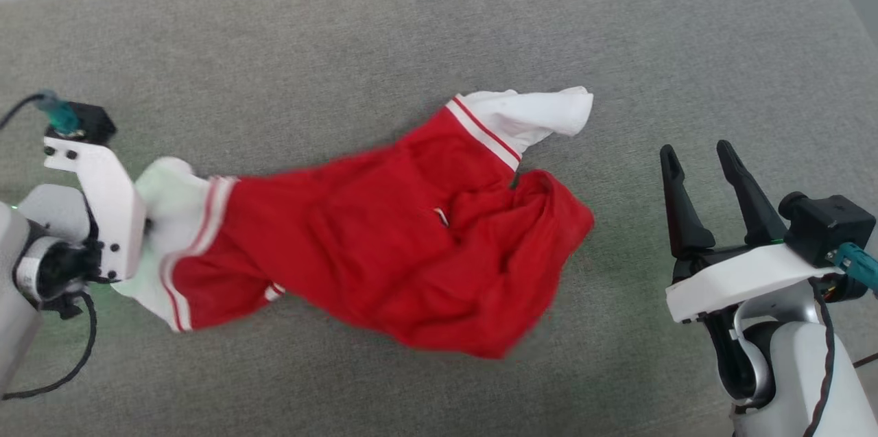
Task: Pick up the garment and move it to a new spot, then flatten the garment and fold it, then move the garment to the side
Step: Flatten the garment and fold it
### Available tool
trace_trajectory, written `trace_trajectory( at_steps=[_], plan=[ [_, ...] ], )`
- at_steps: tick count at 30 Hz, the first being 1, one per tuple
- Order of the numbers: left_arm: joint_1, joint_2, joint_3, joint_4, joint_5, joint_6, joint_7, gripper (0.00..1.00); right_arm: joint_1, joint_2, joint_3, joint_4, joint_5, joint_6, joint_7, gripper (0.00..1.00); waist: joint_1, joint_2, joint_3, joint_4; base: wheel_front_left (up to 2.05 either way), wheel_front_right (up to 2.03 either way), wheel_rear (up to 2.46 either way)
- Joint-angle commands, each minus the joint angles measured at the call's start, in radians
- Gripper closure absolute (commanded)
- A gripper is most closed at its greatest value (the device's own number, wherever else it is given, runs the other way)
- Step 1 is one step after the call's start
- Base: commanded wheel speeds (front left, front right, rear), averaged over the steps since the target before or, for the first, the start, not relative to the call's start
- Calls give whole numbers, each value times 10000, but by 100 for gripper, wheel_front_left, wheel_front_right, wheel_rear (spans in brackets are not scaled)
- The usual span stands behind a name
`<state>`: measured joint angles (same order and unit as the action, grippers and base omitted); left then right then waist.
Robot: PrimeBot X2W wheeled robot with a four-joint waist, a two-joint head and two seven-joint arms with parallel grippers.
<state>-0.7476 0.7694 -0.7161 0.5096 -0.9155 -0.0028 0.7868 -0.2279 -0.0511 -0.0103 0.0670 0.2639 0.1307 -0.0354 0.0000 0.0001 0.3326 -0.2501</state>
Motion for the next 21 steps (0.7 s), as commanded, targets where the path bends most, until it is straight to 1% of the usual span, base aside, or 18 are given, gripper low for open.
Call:
trace_trajectory(
  at_steps=[1,4,9,10,15,17,19,20,21],
  plan=[
    [423,-113,-204,618,39,52,-101,100,-96,5,-62,-9,17,1,-50,0,0,-1,11,70,0,0,0],
    [310,270,-13,862,52,158,-167,100,-98,4,-108,19,23,1,-53,0,0,-1,-30,152,0,0,0],
    [682,884,305,928,-244,536,21,100,-75,7,-167,29,65,1,-40,0,0,-1,-130,295,0,0,0],
    [682,884,305,928,-244,536,21,100,-75,7,-167,29,65,1,-40,0,0,-1,-130,295,0,0,0],
    [1129,1205,607,742,-665,893,47,100,19,4,-234,54,75,1,11,0,0,-1,-258,443,0,0,0],
    [1282,1234,736,571,-845,873,-107,100,39,5,-221,59,81,1,32,0,0,-1,-323,502,0,0,0],
    [1378,1257,835,415,-943,831,-316,73,61,7,-199,62,91,1,62,0,0,-1,-392,549,0,0,0],
    [1409,1261,853,330,-975,812,-333,71,83,4,-196,71,56,1,62,0,0,-1,-441,570,0,0,0],
    [1439,1277,880,213,-1010,781,-386,65,97,5,-175,74,78,1,70,0,0,-1,-485,587,0,0,0]
  ],
)
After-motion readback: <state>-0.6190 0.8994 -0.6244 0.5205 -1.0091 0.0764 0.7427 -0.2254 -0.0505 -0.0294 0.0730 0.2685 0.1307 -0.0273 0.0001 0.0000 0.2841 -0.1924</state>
